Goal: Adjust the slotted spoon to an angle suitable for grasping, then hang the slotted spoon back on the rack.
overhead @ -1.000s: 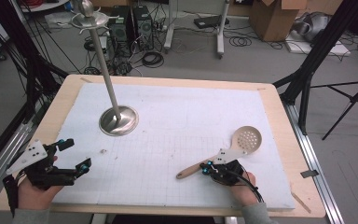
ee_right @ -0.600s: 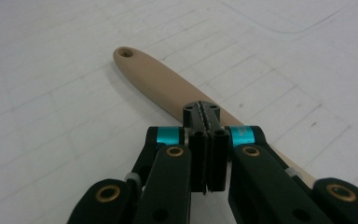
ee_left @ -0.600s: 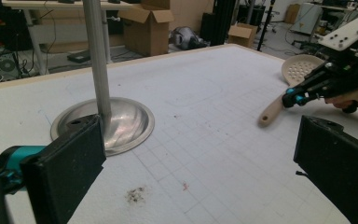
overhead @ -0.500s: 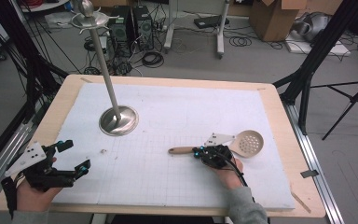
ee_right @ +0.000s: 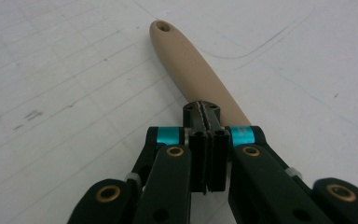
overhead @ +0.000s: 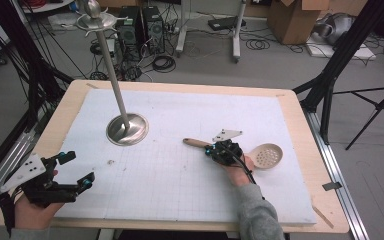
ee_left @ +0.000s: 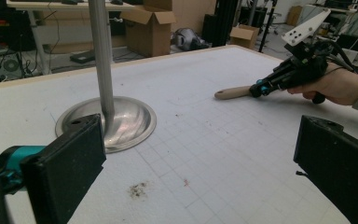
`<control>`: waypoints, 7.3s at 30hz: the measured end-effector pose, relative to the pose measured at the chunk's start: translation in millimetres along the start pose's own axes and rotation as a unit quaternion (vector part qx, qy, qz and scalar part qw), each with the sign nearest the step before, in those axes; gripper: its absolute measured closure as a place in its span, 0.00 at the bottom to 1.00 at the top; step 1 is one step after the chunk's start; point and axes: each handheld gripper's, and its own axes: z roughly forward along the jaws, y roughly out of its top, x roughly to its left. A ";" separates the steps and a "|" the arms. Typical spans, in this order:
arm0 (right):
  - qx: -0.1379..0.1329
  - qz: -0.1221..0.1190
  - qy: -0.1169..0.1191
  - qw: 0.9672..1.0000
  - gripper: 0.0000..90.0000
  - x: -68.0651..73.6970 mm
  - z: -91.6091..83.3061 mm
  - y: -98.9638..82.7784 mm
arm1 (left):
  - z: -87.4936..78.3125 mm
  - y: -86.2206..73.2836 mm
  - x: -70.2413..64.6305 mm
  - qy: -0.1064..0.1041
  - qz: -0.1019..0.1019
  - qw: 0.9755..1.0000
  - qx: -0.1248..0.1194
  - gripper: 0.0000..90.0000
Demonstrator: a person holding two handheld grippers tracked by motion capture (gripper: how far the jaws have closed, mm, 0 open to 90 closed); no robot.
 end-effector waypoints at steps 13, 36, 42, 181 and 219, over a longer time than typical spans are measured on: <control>-0.023 0.013 -0.020 0.999 1.00 -18.5 -32.0 11.4 | 0.7 -2.3 0.7 -0.002 -0.005 1.000 0.002 0.03; 0.070 0.052 -0.078 0.993 1.00 -55.5 -54.6 -14.4 | 18.7 -2.1 -2.9 -0.021 0.000 1.000 0.012 0.03; 0.079 0.044 -0.076 0.993 1.00 -52.3 -50.0 -13.5 | 21.2 -2.2 -3.0 -0.023 0.000 1.000 0.015 0.03; 0.063 -0.090 0.141 0.984 0.19 -64.6 -105.7 -29.6 | 21.4 -4.8 -1.4 -0.025 -0.003 0.999 0.020 0.03; 0.185 -0.095 0.117 0.971 0.72 -61.6 -95.3 -45.5 | 24.8 -5.8 0.3 -0.026 -0.004 0.999 0.022 0.03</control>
